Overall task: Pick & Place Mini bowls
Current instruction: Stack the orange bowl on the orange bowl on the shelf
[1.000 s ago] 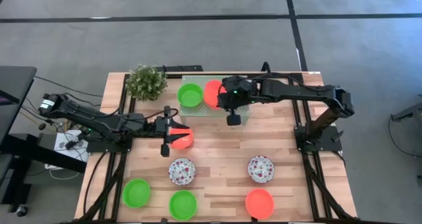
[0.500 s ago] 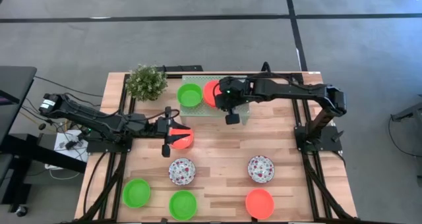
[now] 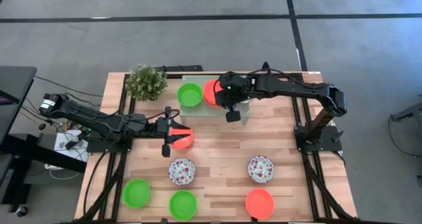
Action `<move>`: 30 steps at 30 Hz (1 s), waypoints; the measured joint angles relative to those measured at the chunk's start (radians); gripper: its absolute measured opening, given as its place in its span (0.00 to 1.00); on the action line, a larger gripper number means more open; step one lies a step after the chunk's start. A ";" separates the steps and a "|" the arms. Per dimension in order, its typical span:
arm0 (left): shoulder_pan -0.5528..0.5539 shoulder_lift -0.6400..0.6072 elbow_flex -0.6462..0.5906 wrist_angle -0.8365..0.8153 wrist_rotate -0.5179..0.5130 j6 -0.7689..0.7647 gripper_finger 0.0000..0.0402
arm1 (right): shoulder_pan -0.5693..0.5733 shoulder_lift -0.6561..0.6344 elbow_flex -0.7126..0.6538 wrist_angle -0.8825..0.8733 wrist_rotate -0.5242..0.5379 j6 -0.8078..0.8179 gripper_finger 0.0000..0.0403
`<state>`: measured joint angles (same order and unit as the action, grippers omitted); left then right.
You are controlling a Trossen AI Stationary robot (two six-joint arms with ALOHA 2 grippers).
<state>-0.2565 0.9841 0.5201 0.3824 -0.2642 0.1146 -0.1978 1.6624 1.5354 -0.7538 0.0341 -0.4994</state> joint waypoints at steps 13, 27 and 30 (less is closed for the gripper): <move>0.000 0.000 0.000 0.000 0.000 0.000 0.26 | 0.001 0.016 0.011 -0.045 -0.004 0.028 0.23; 0.000 0.000 0.000 0.000 0.000 0.000 0.26 | 0.049 0.010 0.010 -0.009 0.008 0.048 0.39; 0.000 0.000 0.000 0.000 0.000 0.000 0.26 | 0.082 -0.011 0.010 -0.008 0.048 0.048 0.40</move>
<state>-0.2563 0.9840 0.5201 0.3823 -0.2642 0.1146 -0.1158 1.6513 1.5455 -0.7622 0.0822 -0.4512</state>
